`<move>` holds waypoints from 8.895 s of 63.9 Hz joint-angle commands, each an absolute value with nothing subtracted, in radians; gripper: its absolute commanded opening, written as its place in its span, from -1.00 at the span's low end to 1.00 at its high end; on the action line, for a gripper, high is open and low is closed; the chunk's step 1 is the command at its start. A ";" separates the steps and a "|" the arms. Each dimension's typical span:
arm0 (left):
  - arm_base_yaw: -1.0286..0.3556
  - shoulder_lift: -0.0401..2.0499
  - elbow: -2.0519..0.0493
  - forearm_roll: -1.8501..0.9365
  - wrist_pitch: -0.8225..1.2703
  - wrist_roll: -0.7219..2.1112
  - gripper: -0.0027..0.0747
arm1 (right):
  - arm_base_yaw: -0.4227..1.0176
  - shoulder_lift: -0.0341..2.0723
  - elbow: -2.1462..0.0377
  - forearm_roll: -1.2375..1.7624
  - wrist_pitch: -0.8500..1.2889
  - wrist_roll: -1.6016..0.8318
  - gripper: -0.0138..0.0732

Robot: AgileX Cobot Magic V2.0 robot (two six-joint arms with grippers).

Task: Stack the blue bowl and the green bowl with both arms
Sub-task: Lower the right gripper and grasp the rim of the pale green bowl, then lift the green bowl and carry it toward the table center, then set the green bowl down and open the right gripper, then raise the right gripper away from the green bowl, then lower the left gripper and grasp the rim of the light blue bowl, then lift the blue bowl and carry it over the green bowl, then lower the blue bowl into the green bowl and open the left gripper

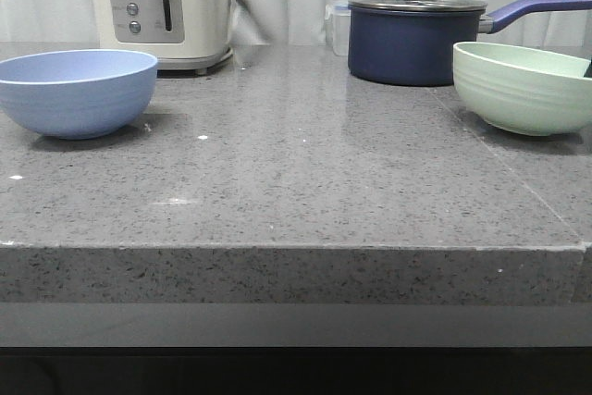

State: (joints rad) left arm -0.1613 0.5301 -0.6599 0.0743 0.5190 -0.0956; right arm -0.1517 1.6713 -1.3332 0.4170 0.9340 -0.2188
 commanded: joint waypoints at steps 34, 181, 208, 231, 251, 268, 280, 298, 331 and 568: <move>-0.169 0.539 -0.689 0.075 0.451 -0.098 0.26 | 0.157 1.562 -1.394 0.400 0.831 -0.169 -0.81; -0.169 0.539 -0.689 0.075 0.473 -0.098 0.26 | 0.343 1.268 -1.010 0.126 0.546 -0.230 -0.82; -0.169 0.539 -0.689 0.075 0.468 -0.098 0.26 | 0.343 1.378 -1.021 0.456 0.495 -0.521 -0.82; -0.169 0.539 -0.689 0.075 0.428 -0.098 0.26 | 0.343 1.396 -1.021 0.462 0.444 -0.521 -0.82; -0.169 0.580 -0.689 0.075 0.422 -0.098 0.26 | 0.343 1.396 -1.021 0.462 0.457 -0.521 -0.83; -0.169 0.621 -0.689 0.073 0.422 -0.098 0.26 | 0.343 1.442 -1.021 0.462 0.460 -0.521 -0.83; -0.169 0.621 -0.689 0.073 0.422 -0.098 0.26 | 0.343 1.465 -1.021 0.462 0.447 -0.521 -0.83; -0.169 0.623 -0.700 0.073 0.420 -0.098 0.26 | 0.343 1.465 -1.021 0.462 0.462 -0.521 -0.83; -0.169 1.068 -1.041 0.075 0.678 -0.086 0.26 | 0.343 1.465 -1.021 0.462 0.461 -0.521 -0.83; -0.565 1.570 -1.815 0.073 1.005 -0.054 -0.03 | 0.343 1.465 -1.021 0.462 0.461 -0.521 -0.83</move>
